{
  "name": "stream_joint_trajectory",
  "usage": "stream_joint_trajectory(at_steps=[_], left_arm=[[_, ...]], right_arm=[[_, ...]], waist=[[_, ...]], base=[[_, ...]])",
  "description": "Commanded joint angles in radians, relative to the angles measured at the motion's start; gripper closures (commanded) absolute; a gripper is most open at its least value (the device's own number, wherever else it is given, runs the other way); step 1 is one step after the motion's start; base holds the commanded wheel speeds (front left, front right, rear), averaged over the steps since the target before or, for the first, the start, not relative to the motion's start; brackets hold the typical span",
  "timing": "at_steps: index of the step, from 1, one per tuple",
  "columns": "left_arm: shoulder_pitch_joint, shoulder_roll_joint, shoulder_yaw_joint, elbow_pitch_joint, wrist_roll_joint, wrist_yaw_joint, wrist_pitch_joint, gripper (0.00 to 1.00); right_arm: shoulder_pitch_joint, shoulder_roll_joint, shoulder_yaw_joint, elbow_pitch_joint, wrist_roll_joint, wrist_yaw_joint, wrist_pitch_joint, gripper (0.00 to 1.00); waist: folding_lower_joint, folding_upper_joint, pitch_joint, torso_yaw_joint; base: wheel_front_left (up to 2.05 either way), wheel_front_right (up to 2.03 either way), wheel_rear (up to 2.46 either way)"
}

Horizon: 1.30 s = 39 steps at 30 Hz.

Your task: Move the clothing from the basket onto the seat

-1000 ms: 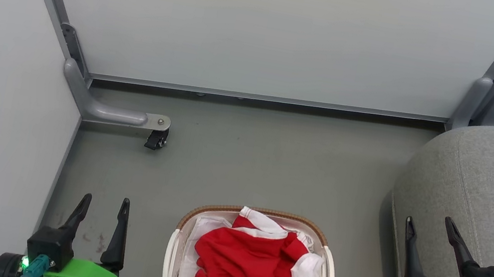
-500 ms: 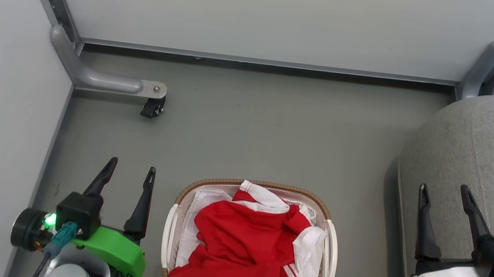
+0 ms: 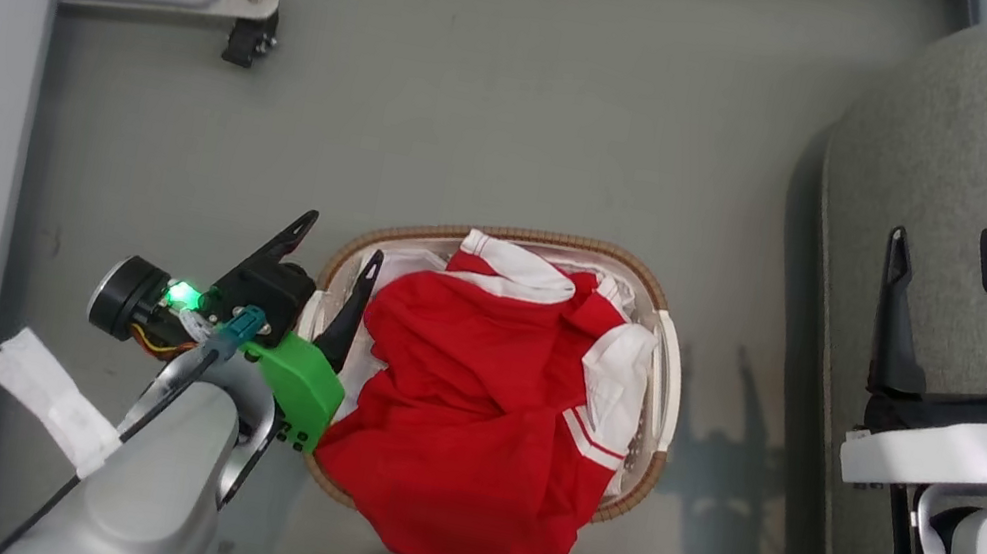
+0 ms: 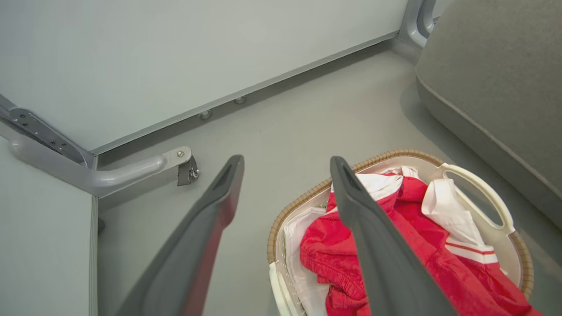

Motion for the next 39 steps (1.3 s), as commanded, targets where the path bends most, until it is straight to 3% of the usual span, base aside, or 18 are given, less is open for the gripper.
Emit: stream_joint_trajectory(at_steps=[1,9,19,28,37,38,39], left_arm=[[-0.052,0.007,-0.029,0.038,-0.005,-0.003,0.0,0.0],[-0.211,0.004,-0.259,0.268,-0.031,-0.003,0.0,0.0],[-0.369,0.017,-0.526,0.457,-0.069,-0.003,0.029,0.0],[-0.457,0.032,-0.633,0.53,-0.126,-0.003,0.071,0.0],[-0.484,0.054,-0.65,0.564,-0.208,-0.003,0.141,0.0],[-0.486,0.056,-0.651,0.565,-0.215,-0.003,0.144,0.16],[-0.487,0.058,-0.651,0.567,-0.224,-0.003,0.15,0.51]], right_arm=[[-0.028,-0.004,0.002,-0.008,0.011,-0.001,-0.002,0.0],[-0.079,-0.004,0.025,-0.042,0.035,-0.001,-0.002,0.0],[-0.118,-0.004,0.074,-0.071,0.079,-0.001,-0.002,0.0],[-0.121,-0.003,0.106,-0.07,0.112,-0.001,-0.002,0.0],[-0.13,-0.004,0.13,-0.071,0.142,-0.001,-0.002,0.0],[-0.131,-0.004,0.132,-0.072,0.143,-0.001,-0.002,0.0],[-0.132,-0.004,0.134,-0.072,0.145,-0.001,-0.002,0.0]], waist=[[-0.0002,0.0,0.164,-0.066],[-0.0002,0.0,0.299,-0.115],[-0.0002,0.0,0.409,-0.172],[-0.0002,0.0,0.441,-0.206],[-0.0002,0.0,0.459,-0.235],[-0.0002,0.0,0.461,-0.237],[-0.0002,0.0,0.463,-0.239]], base=[[0.0,0.0,0.0],[0.0,0.0,0.0],[0.0,0.0,0.0],[0.0,0.0,0.0],[0.0,0.0,0.0],[0.0,0.0,0.0],[0.0,0.0,0.0]])
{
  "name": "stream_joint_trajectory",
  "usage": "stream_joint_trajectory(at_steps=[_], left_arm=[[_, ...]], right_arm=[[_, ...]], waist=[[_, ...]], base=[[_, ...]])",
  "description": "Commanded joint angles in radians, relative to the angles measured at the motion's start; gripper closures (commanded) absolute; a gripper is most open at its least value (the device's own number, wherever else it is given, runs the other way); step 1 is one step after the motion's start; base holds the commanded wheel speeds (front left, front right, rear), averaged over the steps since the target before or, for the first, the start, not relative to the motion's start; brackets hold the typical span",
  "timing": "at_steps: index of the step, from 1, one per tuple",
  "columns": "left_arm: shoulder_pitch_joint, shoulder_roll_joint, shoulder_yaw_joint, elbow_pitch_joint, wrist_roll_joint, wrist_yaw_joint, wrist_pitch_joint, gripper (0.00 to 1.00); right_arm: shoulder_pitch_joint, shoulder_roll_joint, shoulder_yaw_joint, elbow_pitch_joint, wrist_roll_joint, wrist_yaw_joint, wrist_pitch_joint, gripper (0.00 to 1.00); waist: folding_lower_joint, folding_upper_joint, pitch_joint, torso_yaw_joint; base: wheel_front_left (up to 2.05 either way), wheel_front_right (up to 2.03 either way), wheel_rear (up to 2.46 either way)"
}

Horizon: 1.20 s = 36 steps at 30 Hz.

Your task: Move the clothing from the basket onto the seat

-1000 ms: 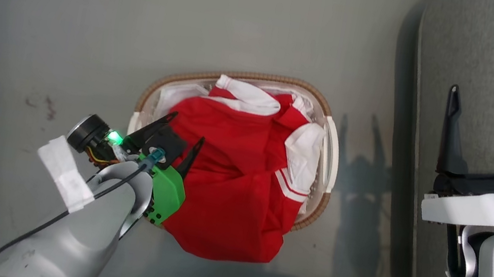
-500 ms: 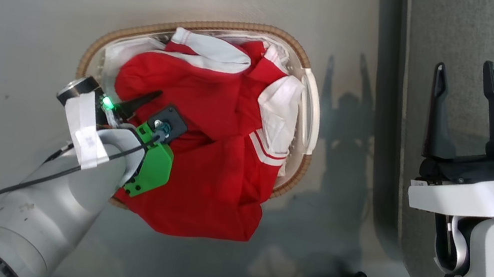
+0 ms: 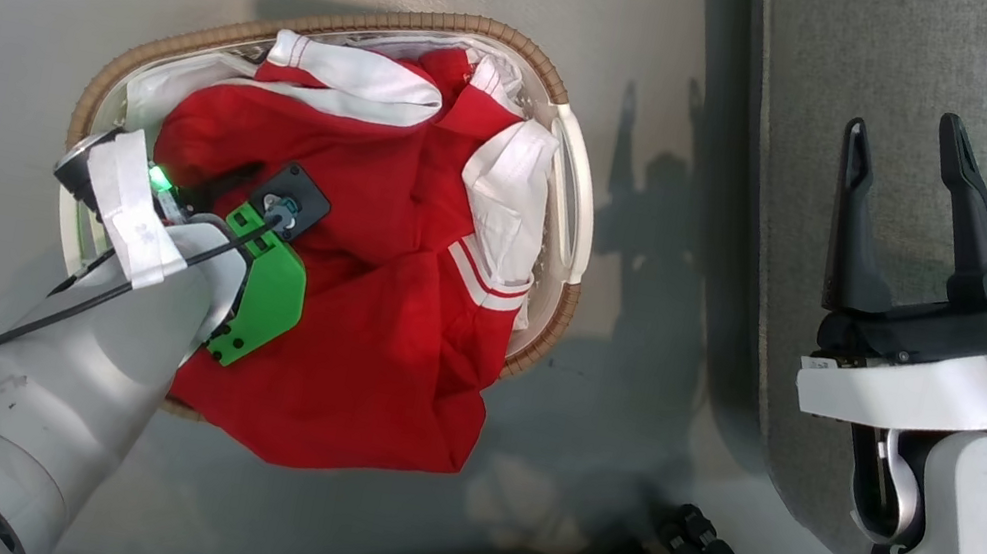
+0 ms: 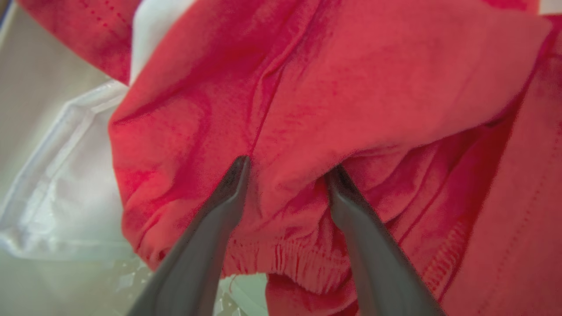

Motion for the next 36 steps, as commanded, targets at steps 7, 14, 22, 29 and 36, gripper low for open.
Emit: stream_joint_trajectory(at_steps=[7,14,22,29,36], left_arm=[[-0.018,0.011,-0.006,0.009,-0.041,-0.003,-0.006,1.0],[0.007,0.006,-0.017,0.011,-0.07,-0.003,-0.052,1.0],[0.029,-0.005,-0.039,-0.013,-0.09,-0.003,-0.115,1.0],[0.057,-0.01,-0.061,-0.082,-0.082,-0.003,-0.147,1.0],[0.093,0.029,-0.045,-0.259,-0.052,0.015,-0.146,1.0]], right_arm=[[-0.005,-0.003,0.007,0.008,0.009,-0.001,-0.002,0.0],[0.012,-0.003,-0.006,0.022,-0.002,-0.001,-0.002,0.0],[0.035,-0.003,-0.026,0.047,-0.031,-0.001,-0.002,0.0],[0.084,-0.004,-0.048,0.067,-0.078,-0.001,-0.002,0.0],[0.159,-0.004,-0.065,0.09,-0.121,-0.001,-0.002,0.0]], waist=[[0.0,0.0,0.001,-0.005],[0.0,0.0,-0.039,0.015],[0.0,0.0,-0.136,0.064],[0.0,0.0,-0.285,0.121],[0.0,0.0,-0.459,0.178]], base=[[0.0,0.0,0.0],[0.0,0.0,0.0],[0.0,0.0,0.0],[0.0,0.0,0.0],[0.0,0.0,0.0]])
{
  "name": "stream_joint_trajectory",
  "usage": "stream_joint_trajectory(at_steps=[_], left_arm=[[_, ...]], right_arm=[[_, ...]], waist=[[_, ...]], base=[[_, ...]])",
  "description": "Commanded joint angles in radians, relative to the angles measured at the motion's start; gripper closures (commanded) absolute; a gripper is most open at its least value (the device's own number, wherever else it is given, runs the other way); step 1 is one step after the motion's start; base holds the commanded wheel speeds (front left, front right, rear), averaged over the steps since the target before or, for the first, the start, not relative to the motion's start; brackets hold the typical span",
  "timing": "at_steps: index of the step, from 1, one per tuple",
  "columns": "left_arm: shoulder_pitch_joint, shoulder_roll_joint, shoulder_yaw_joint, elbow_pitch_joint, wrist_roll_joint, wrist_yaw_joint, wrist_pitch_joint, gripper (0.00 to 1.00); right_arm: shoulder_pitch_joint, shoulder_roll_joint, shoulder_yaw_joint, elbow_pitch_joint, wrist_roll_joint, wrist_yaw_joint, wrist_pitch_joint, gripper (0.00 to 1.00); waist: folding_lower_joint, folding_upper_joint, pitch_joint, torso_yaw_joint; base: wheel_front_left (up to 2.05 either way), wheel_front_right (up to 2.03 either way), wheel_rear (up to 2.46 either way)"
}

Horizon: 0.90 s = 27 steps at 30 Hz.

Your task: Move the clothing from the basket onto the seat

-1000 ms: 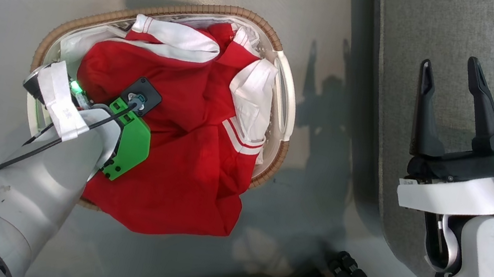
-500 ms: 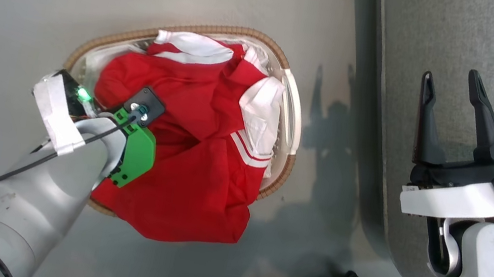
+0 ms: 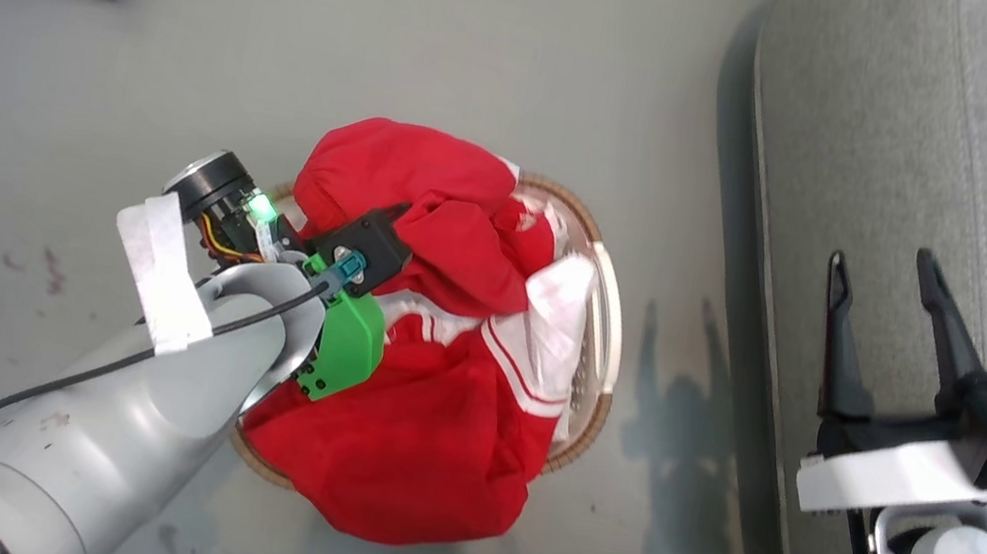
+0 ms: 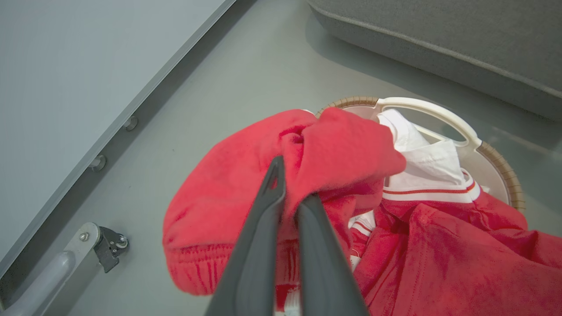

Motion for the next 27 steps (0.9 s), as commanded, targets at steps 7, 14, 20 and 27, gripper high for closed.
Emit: stream_joint_trajectory(at_steps=[7,14,20,27], left_arm=[[0.02,0.051,0.028,-0.164,0.048,0.015,-0.001,1.0],[-0.042,0.1,0.032,-0.288,0.109,0.007,-0.001,1.0],[-0.131,0.127,0.017,-0.345,0.129,-0.004,-0.001,1.0],[-0.242,0.134,0.009,-0.377,0.127,-0.01,-0.001,1.0]], right_arm=[[0.088,-0.005,-0.009,0.019,-0.031,-0.001,-0.002,0.0],[0.141,-0.004,0.003,0.031,-0.041,-0.001,-0.002,0.0],[0.175,-0.004,0.02,0.037,-0.039,-0.001,-0.002,0.0],[0.174,-0.004,0.057,0.034,-0.024,-0.001,-0.002,0.0]], waist=[[0.0001,-0.0001,-0.277,0.11],[0.0001,-0.0001,-0.381,0.123],[0.0001,-0.0001,-0.445,0.123],[0.0001,-0.0001,-0.487,0.119]], base=[[0.0,0.0,0.0],[0.0,0.0,0.0],[0.0,0.0,0.0],[0.0,0.0,0.0]])
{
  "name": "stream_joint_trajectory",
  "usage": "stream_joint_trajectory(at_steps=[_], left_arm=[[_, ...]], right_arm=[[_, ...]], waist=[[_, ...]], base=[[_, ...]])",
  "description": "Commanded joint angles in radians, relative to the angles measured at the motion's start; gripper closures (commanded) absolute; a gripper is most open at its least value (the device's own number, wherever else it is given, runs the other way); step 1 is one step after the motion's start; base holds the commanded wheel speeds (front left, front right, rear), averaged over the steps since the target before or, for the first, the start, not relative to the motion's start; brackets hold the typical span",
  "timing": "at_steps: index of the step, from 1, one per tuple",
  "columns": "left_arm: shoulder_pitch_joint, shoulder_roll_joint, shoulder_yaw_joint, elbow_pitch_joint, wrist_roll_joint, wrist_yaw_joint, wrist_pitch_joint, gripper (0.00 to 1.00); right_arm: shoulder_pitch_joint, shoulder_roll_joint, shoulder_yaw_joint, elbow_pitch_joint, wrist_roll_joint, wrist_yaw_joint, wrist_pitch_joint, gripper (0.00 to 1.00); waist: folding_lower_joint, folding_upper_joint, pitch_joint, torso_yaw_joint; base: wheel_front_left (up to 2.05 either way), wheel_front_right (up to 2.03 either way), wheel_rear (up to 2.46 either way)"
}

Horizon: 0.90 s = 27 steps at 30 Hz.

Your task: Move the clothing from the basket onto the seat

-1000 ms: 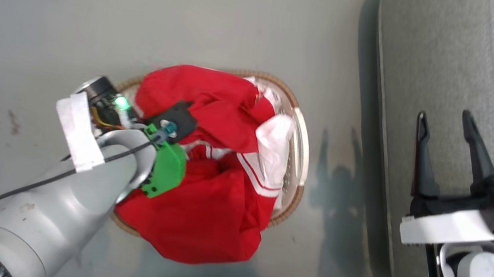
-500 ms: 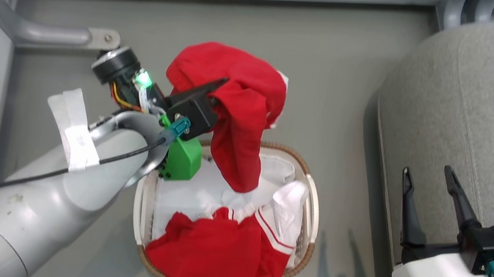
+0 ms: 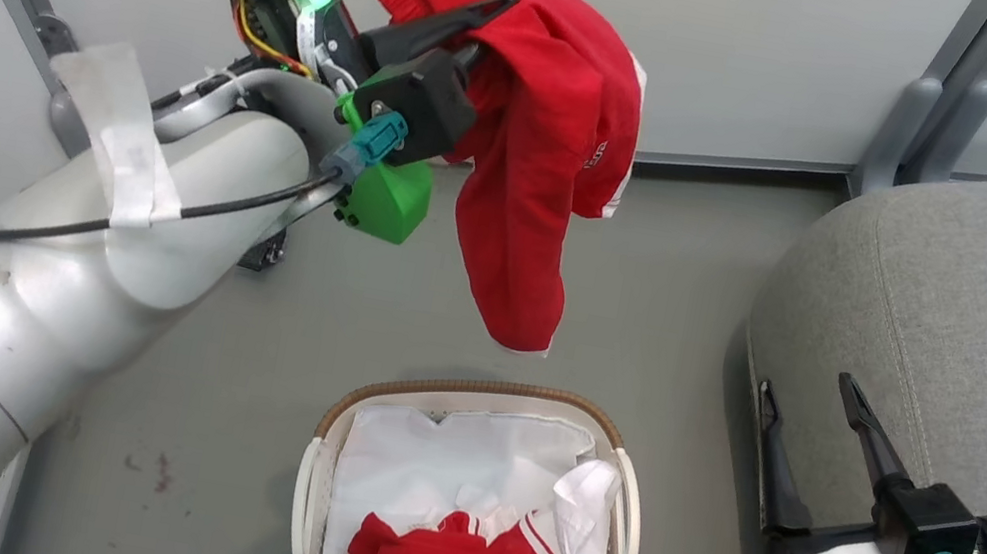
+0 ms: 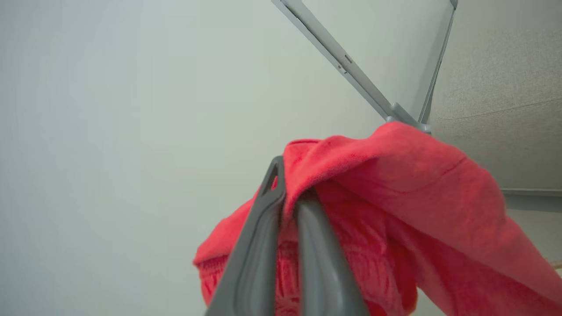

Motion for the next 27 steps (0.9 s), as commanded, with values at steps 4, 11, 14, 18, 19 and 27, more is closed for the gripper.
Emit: stream_joint_trajectory(at_steps=[4,11,14,18,19,27], left_arm=[[-0.064,-0.005,-0.008,0.004,-0.007,-0.003,-0.001,1.0],[-0.111,-0.035,-0.043,0.015,-0.031,-0.004,0.0,1.0],[-0.126,-0.052,-0.059,0.015,-0.039,-0.004,0.0,1.0],[-0.151,-0.081,-0.088,0.008,-0.047,-0.004,0.0,1.0],[-0.157,-0.087,-0.091,0.007,-0.05,-0.004,0.0,1.0],[-0.184,-0.136,-0.128,-0.034,-0.067,-0.004,0.006,1.0]], right_arm=[[-0.013,-0.004,0.042,-0.006,0.008,-0.001,-0.002,0.0],[-0.07,-0.004,0.185,-0.017,0.021,-0.001,-0.002,0.0],[-0.104,-0.004,0.235,-0.009,0.04,-0.001,-0.002,0.0],[-0.156,-0.004,0.278,0.01,0.056,-0.001,-0.002,0.0],[-0.166,-0.004,0.283,0.016,0.061,-0.001,-0.002,0.0],[-0.245,-0.004,0.246,0.062,0.059,-0.001,-0.002,0.0]], waist=[[0.0001,0.0,-0.041,0.005],[0.0001,0.0,-0.059,0.008],[0.0001,0.0,-0.064,0.017],[0.0001,0.0,-0.068,0.036],[0.0001,0.0,-0.068,0.04],[0.0001,0.0,-0.076,0.082]], base=[[0.0,0.0,0.0],[0.0,0.0,0.0],[0.0,0.0,0.0],[0.0,0.0,0.0],[0.0,0.0,0.0],[0.0,0.0,0.0]])
